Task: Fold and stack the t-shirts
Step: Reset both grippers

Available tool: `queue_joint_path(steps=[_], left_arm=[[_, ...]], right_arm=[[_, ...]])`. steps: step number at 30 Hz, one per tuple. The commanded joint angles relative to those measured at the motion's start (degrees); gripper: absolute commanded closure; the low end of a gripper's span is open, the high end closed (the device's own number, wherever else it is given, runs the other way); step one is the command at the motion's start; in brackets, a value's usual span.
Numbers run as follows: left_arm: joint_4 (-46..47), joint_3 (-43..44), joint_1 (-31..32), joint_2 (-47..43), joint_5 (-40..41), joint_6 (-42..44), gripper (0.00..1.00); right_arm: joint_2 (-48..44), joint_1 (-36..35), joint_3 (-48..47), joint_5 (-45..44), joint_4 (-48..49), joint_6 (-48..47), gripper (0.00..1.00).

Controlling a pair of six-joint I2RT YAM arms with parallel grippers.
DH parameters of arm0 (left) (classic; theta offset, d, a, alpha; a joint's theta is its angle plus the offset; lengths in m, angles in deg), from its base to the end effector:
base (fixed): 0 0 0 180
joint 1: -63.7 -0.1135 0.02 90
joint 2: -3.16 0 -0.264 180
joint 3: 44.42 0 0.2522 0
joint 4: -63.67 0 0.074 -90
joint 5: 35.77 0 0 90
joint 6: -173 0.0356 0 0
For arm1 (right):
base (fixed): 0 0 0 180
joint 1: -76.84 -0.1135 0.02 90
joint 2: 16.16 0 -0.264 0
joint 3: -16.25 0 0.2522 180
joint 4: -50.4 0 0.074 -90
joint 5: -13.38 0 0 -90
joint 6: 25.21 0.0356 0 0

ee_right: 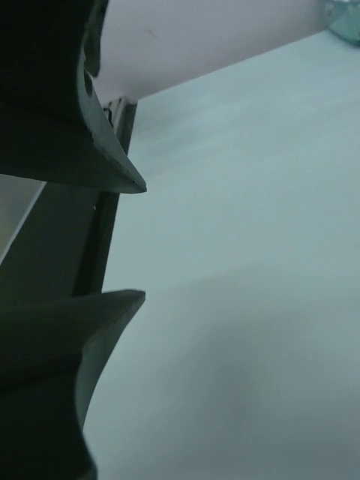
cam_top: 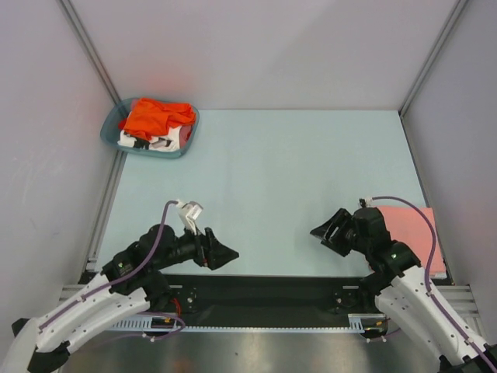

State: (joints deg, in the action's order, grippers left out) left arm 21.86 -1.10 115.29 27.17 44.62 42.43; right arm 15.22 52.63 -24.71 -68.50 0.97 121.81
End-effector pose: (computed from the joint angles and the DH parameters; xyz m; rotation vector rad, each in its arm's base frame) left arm 0.0684 -0.0959 0.2626 0.3286 2.1413 -1.1672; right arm 0.1139 0.0567 0.2229 0.6072 2.3476 0.8688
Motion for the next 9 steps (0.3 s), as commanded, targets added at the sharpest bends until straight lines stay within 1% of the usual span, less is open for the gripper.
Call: queue_joint_path(steps=[1, 2, 3, 4, 5, 6, 7, 8, 9], left_arm=[[10.1, -7.3, -0.4, -8.2, 3.3, -12.1, 0.08], [12.1, -11.2, -0.4, -13.7, 4.1, -15.6, 0.05], [12.8, -13.2, -0.4, -16.6, 4.9, -17.4, 0.04], [13.1, -14.9, -0.4, -19.3, 6.4, -19.3, 0.0], [13.5, -17.9, -0.4, -22.8, 7.1, -22.9, 0.0], [13.5, -19.2, -0.4, -28.6, 7.8, -24.4, 0.0], [13.3, -20.1, -0.4, -32.0, 8.5, -25.9, 0.0], [13.9, -20.2, -0.4, -31.7, 7.0, -26.9, 0.0], [16.8, -20.0, -0.4, -28.3, 5.1, -25.6, 0.0]], right_arm=[[-2.7, -2.4, 2.4, 2.5, 5.2, 3.5, 0.38], [-3.0, -2.8, 3.0, 4.3, 6.0, 3.3, 0.35], [-3.7, -3.1, 4.1, 5.1, 6.6, 3.3, 0.24], [-4.4, -3.4, 4.6, 6.1, 7.3, 2.8, 0.2], [-5.3, -3.5, 5.2, 8.8, 9.3, 2.8, 0.1], [-8.3, -3.4, 6.4, 10.7, 11.1, 3.2, 0.0], [-10.0, -3.5, 8.7, 12.4, 13.1, 5.5, 0.0], [-12.0, -3.3, 10.3, 15.3, 18.3, 7.2, 0.0], [-15.9, -3.5, 12.2, 17.6, 23.2, 9.2, 0.0]])
